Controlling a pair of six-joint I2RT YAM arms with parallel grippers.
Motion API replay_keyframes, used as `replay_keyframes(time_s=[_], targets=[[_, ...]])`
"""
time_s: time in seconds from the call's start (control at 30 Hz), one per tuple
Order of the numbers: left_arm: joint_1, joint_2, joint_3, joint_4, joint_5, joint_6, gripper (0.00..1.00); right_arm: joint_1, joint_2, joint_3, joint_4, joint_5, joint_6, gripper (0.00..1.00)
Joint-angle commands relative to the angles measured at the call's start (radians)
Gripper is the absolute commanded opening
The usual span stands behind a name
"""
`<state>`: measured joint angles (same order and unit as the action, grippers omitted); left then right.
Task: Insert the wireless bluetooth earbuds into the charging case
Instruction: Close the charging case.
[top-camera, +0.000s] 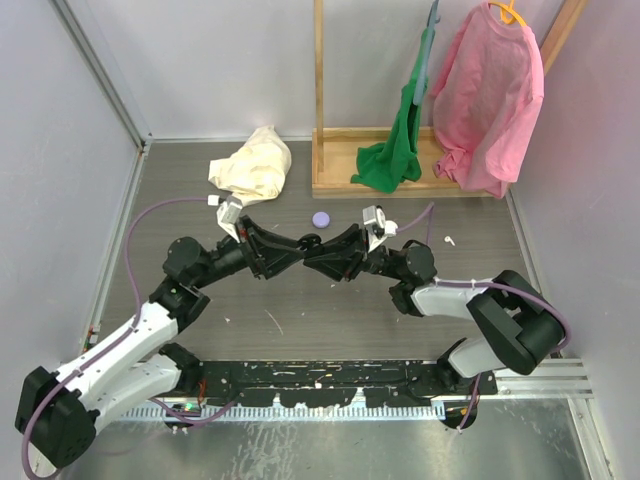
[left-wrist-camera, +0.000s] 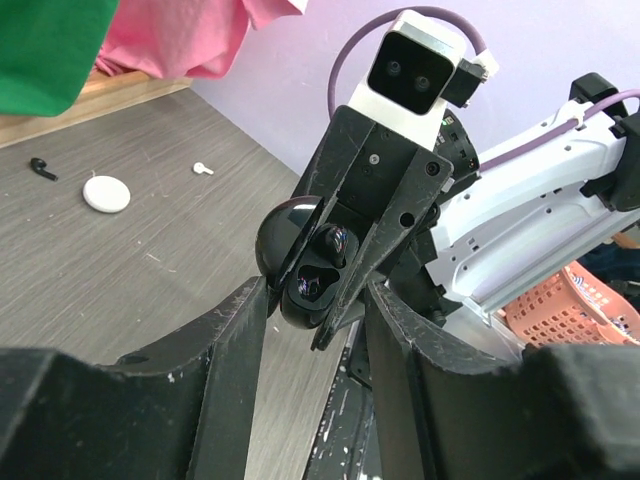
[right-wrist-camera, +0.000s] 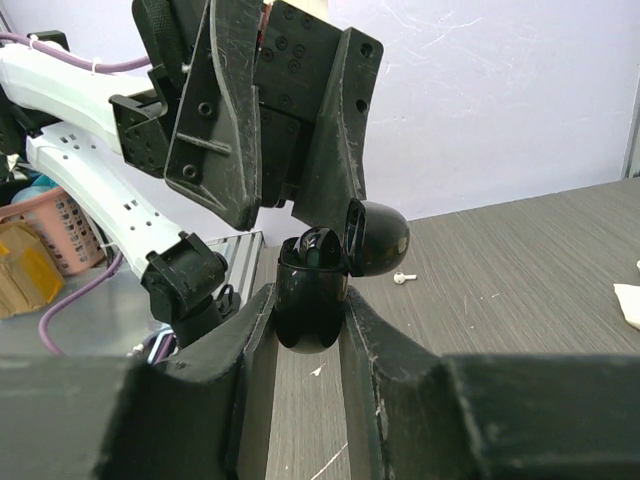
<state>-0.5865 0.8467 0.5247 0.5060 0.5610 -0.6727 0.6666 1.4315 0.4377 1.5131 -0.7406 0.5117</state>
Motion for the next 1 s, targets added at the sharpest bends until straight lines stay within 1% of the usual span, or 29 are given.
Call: replay_keyframes(time_s=[0.0,0.47,0.73,0.83,0.97], targets=[[-0.008,0.026,0.007,0.157,0.057,-0.044,0.45,0.01,-0.039,0.043,0.181,0.019,0.014,0.06],[-0.025,0.064,-0.015,0.22,0.034,-0.088,0.46,0.014,-0.052,0.045,0.181,0.041,0.016,0.07],[-0.065,0.1,-0.014,0.274,0.038,-0.103,0.4,0.019,-0.05,0.045,0.181,0.058,0.017,0.07],[-0.068,0.107,-0.024,0.298,0.032,-0.109,0.36,0.019,-0.052,0.045,0.181,0.06,0.016,0.08],[-0.068,0.103,-0.026,0.31,0.024,-0.11,0.34,0.019,-0.055,0.039,0.181,0.062,0.017,0.09]])
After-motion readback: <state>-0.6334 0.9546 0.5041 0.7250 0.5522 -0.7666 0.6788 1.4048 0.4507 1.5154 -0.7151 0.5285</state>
